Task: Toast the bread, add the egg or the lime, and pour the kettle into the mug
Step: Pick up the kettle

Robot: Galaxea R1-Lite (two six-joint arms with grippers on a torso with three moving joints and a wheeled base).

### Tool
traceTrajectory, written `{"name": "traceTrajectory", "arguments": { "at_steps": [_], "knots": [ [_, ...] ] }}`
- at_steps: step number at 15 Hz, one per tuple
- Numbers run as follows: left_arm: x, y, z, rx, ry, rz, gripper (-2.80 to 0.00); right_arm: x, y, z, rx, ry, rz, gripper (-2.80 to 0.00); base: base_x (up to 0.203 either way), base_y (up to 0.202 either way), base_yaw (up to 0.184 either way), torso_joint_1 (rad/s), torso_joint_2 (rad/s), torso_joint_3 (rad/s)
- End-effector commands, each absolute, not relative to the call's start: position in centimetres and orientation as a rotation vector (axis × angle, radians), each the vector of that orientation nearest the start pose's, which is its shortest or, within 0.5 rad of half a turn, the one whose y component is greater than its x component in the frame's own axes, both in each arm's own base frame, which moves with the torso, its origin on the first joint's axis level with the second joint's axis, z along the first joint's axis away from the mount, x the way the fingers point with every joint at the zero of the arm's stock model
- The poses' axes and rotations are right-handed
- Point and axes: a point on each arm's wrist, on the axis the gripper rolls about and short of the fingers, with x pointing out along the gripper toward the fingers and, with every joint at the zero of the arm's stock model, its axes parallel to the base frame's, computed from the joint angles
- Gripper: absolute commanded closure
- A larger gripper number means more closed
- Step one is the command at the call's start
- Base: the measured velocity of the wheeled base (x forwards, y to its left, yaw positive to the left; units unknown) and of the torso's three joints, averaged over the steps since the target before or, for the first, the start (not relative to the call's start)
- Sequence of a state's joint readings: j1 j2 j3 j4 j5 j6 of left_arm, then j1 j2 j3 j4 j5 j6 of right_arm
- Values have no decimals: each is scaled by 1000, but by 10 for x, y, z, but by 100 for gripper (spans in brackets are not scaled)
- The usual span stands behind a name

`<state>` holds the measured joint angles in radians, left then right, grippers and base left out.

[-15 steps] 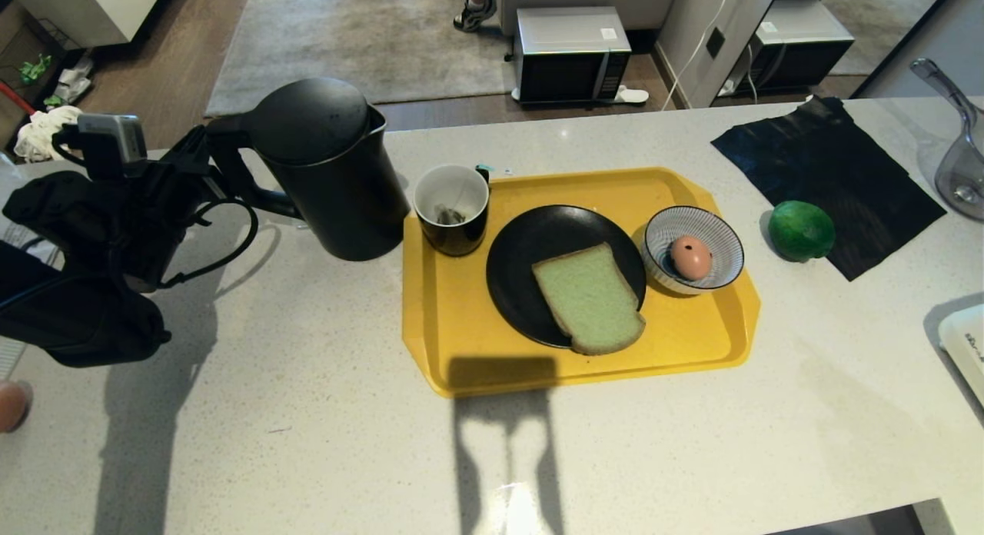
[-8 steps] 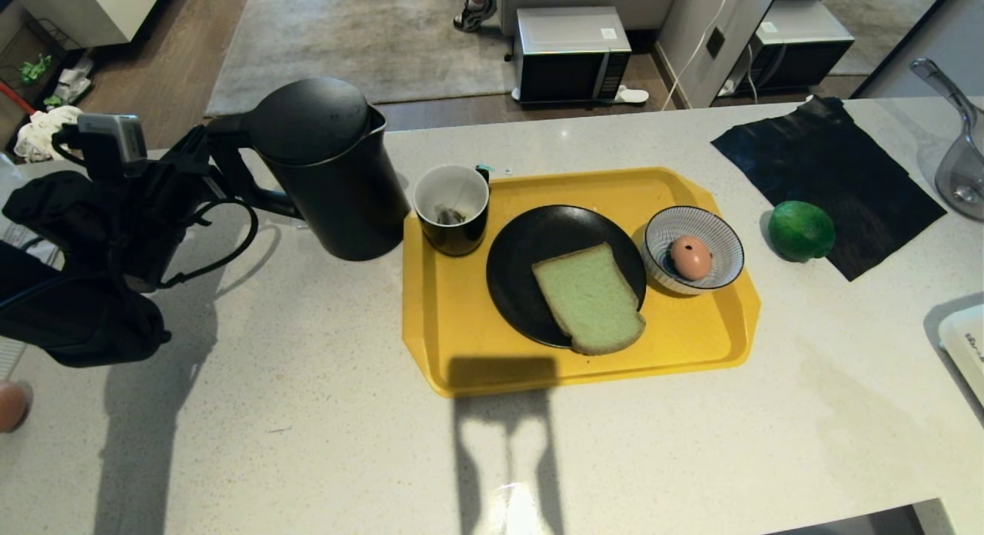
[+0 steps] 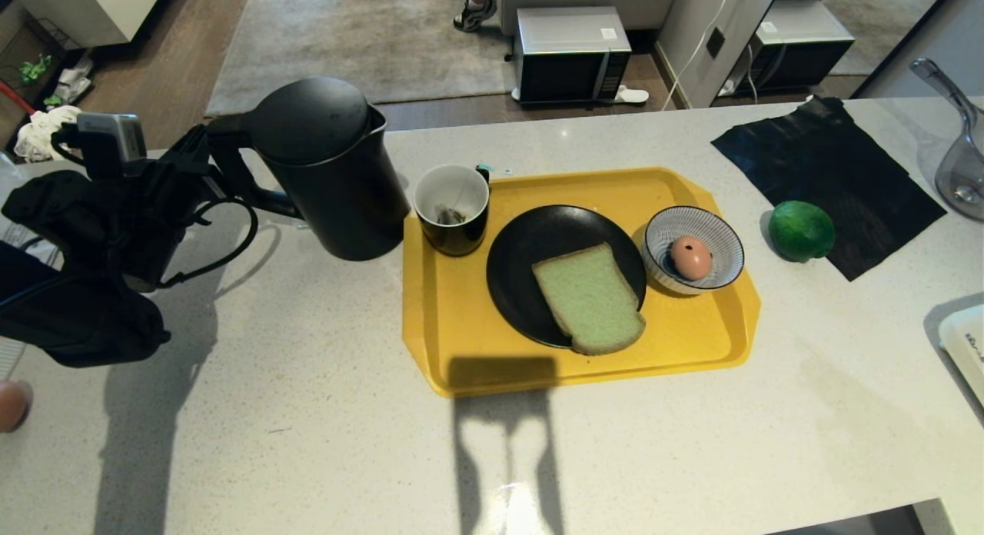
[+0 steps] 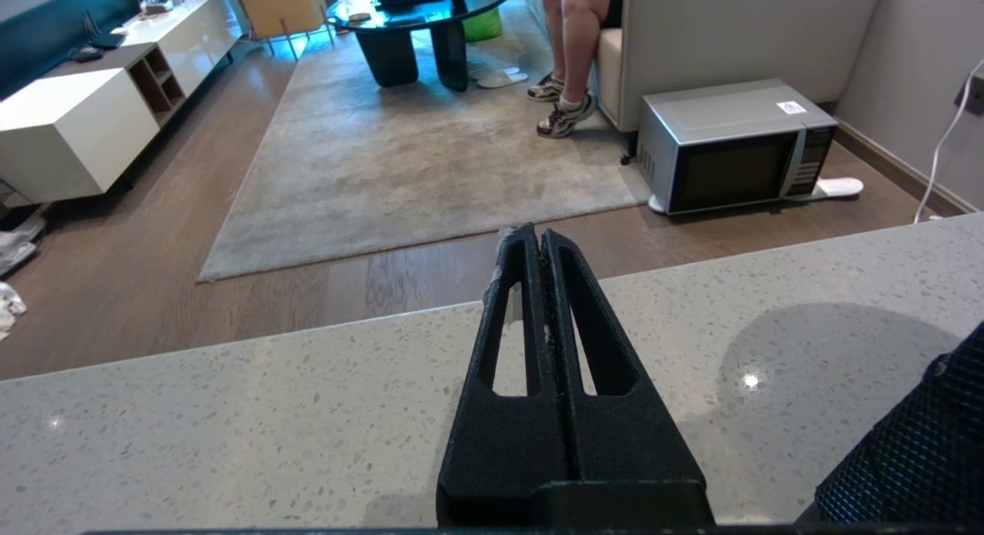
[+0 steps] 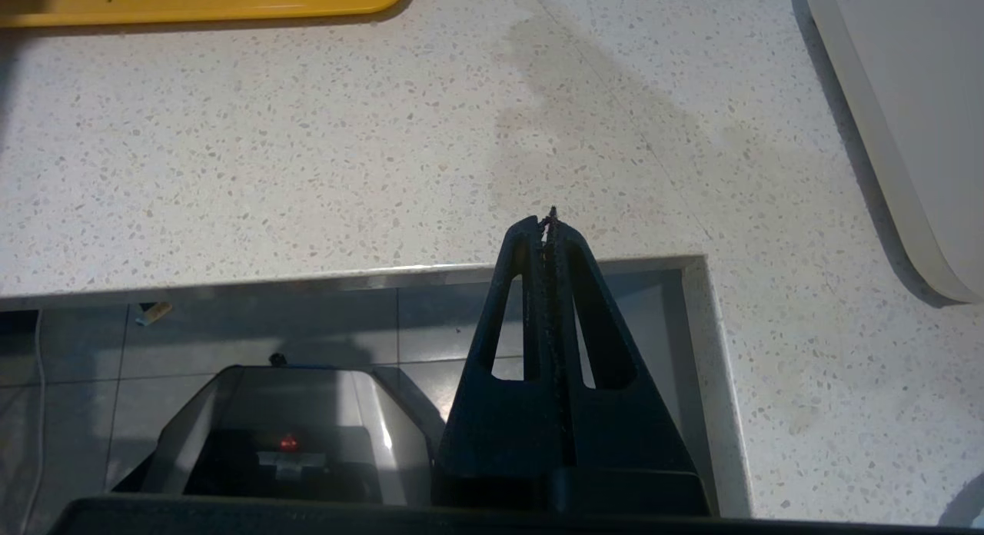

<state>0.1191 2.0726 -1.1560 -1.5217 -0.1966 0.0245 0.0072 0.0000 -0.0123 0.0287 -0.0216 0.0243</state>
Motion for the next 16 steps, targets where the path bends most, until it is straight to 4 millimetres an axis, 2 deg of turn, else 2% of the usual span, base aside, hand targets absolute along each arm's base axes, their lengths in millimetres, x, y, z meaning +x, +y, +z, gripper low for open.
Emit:
{"name": "traceTrajectory", "arguments": {
  "at_steps": [1,5,16],
  "knots": [
    [390,41,228,122,-598,-71,0,-24,-1,76,24,17,-14,0,0,0,0,0,0,0],
    [379,34,224,121,-563,-84,0,-24,-1,76,24,18,-14,0,0,0,0,0,0,0],
    [380,36,222,123,-558,-77,0,-24,-1,76,24,17,-14,0,0,0,0,0,0,0]
  ]
}}
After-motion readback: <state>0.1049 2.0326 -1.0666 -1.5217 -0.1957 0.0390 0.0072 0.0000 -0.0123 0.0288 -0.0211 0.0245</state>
